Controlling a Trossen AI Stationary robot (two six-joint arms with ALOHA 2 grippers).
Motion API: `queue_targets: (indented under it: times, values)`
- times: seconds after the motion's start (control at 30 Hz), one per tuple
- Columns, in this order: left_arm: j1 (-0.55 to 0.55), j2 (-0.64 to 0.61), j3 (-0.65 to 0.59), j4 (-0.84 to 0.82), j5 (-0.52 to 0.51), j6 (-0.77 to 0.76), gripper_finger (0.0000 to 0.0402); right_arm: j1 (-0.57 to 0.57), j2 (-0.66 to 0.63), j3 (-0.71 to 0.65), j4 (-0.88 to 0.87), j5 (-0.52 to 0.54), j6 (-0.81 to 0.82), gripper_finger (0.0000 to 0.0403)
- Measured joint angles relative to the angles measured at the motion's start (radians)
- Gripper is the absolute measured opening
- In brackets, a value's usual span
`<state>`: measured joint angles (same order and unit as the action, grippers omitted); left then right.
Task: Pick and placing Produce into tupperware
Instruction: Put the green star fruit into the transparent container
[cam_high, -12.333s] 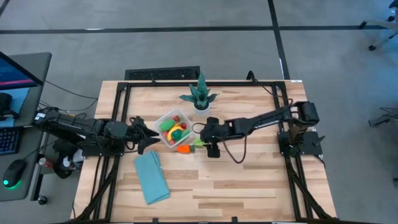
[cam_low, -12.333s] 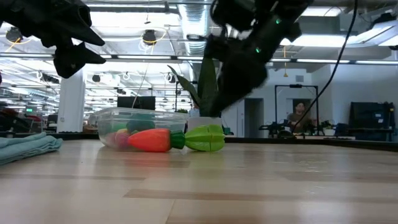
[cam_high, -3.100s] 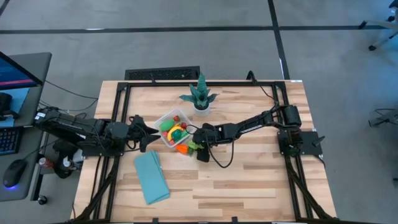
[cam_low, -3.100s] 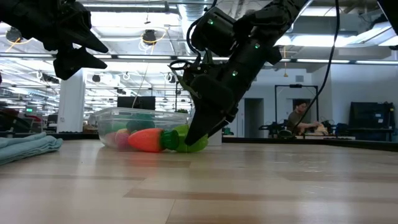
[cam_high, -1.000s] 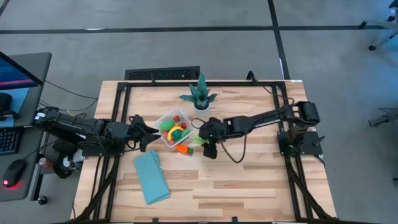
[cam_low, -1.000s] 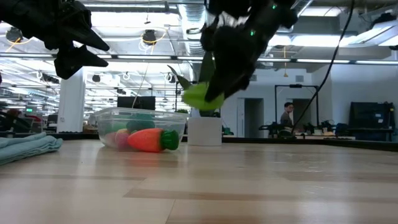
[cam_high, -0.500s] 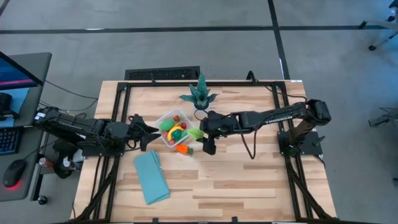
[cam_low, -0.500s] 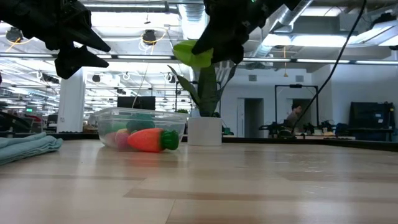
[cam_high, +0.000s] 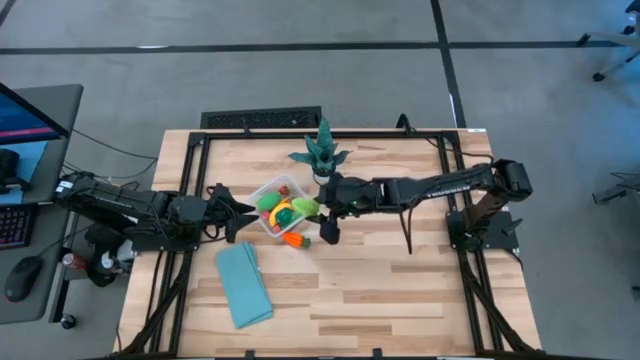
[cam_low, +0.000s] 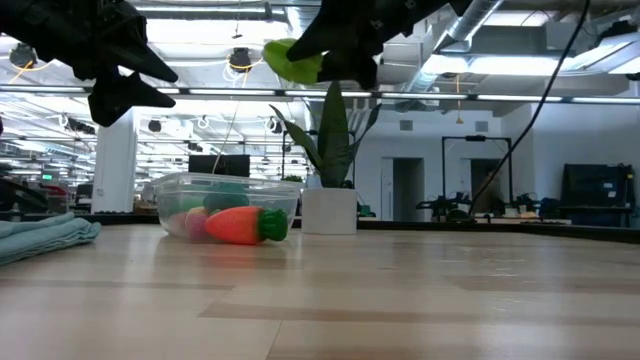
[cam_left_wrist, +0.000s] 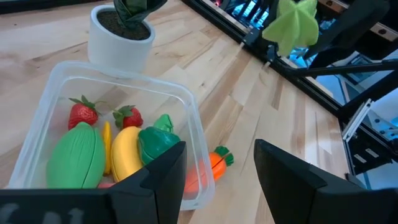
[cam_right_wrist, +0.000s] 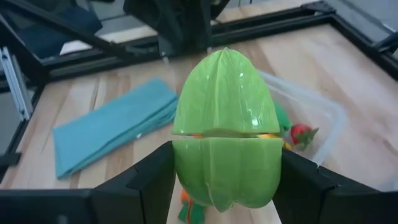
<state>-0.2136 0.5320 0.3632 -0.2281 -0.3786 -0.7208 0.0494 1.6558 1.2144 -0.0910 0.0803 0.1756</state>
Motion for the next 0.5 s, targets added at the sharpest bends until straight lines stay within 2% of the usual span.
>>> queue_targets:
  times: [0.5]
  values:
    - [0.0,0.0,0.0,0.002,-0.002,0.0,0.0178,-0.013,0.0,0.0,0.08,0.065,-0.027,0.022]
